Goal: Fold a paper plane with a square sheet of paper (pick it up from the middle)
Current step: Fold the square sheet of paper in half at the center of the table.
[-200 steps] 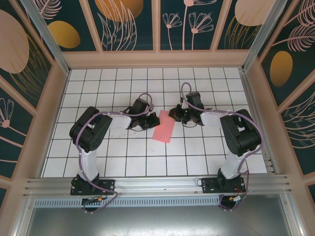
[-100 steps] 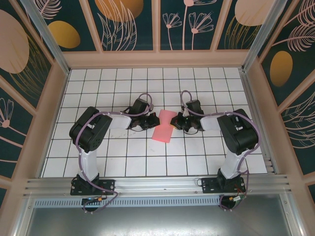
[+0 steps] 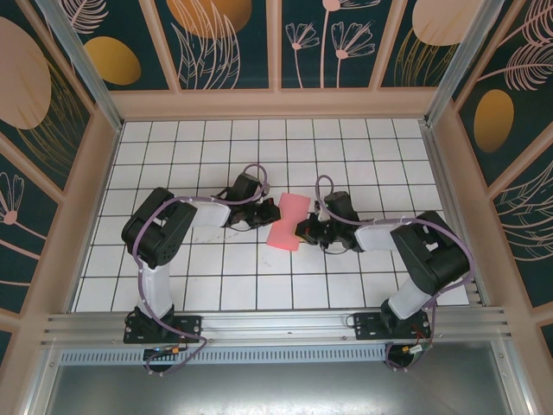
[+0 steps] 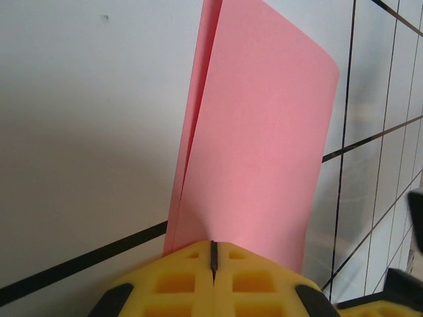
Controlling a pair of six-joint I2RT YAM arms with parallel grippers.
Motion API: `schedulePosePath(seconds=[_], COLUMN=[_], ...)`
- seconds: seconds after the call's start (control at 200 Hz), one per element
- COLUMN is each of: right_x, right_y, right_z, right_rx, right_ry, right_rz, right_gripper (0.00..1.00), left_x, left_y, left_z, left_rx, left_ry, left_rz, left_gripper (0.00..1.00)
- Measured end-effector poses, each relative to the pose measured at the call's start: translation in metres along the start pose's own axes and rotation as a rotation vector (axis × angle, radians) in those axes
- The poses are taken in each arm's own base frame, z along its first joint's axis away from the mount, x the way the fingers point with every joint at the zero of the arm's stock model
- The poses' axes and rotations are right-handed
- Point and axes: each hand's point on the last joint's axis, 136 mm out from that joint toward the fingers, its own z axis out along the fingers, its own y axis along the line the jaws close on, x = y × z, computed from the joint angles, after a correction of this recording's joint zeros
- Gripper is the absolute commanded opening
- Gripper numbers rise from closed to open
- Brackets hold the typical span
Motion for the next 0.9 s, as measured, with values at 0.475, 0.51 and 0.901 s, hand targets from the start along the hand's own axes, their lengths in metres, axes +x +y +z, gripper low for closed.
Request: schedulePosePath(seconds=[0.475, 0.51, 0.901], right_x=[-0.002, -0.003, 0.023], right_y=[0.004, 0.012, 0.005], right_z=[-0.011, -0.012, 0.007], right_rx=[0.030, 0.012, 0.017], right_ry=[-0.035, -0.041, 0.033], right_rz=[-0.005, -0.022, -0.026], right_gripper=[0.01, 0.01, 0.01], left_x=[0.000, 0.000, 0.000], left_y=[0.000, 0.000, 0.000], left_z=[0.000, 0.000, 0.000], left_rx=[0.000, 0.000, 0.000], left_ry=[0.000, 0.000, 0.000], left_rz=[0.000, 0.000, 0.000], left_gripper=[0.00, 0.00, 0.00])
